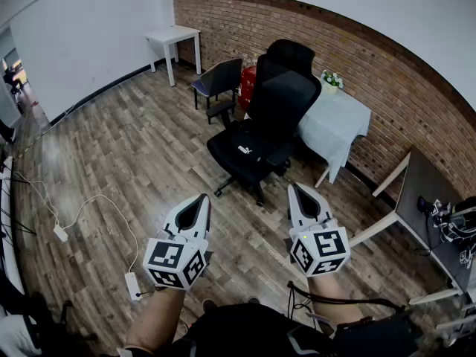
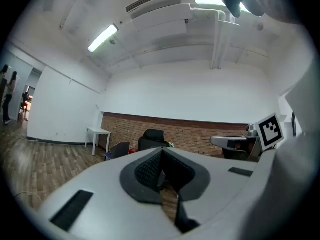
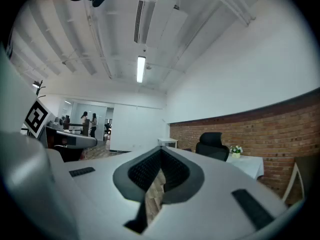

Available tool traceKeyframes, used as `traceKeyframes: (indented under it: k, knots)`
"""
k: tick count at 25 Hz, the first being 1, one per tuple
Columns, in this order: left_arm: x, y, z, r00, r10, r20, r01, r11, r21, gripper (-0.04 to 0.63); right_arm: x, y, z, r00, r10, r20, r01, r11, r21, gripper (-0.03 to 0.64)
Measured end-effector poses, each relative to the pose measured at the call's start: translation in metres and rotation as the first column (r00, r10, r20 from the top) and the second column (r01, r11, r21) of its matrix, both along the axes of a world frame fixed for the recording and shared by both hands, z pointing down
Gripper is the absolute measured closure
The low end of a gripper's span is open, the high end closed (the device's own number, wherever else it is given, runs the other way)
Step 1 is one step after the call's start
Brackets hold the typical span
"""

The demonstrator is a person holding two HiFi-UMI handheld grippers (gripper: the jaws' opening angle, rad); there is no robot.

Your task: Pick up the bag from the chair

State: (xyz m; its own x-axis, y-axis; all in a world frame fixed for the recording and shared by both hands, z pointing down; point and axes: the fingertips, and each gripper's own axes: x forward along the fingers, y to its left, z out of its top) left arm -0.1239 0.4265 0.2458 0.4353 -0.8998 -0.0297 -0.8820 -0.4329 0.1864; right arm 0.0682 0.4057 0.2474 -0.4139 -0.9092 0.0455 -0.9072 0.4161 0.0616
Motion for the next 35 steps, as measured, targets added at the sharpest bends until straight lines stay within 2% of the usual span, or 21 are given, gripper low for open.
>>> traceKeyframes:
  k: [19,35]
  knots:
    - [-0.017,0.008,-0.004,1.000,0.006,-0.011,-0.006,1.000,0.012,0.586,-0.014,0.005,-0.005,1.000,0.022,0.008,-0.022,1.000,0.007,0.603]
    - [-0.070,0.010,0.003,0.998,0.052,-0.028,-0.051,0.998,0.031,0.586,-0.067,0.013,-0.006,0.999,0.033,-0.020,-0.033,0.999,0.032,0.603]
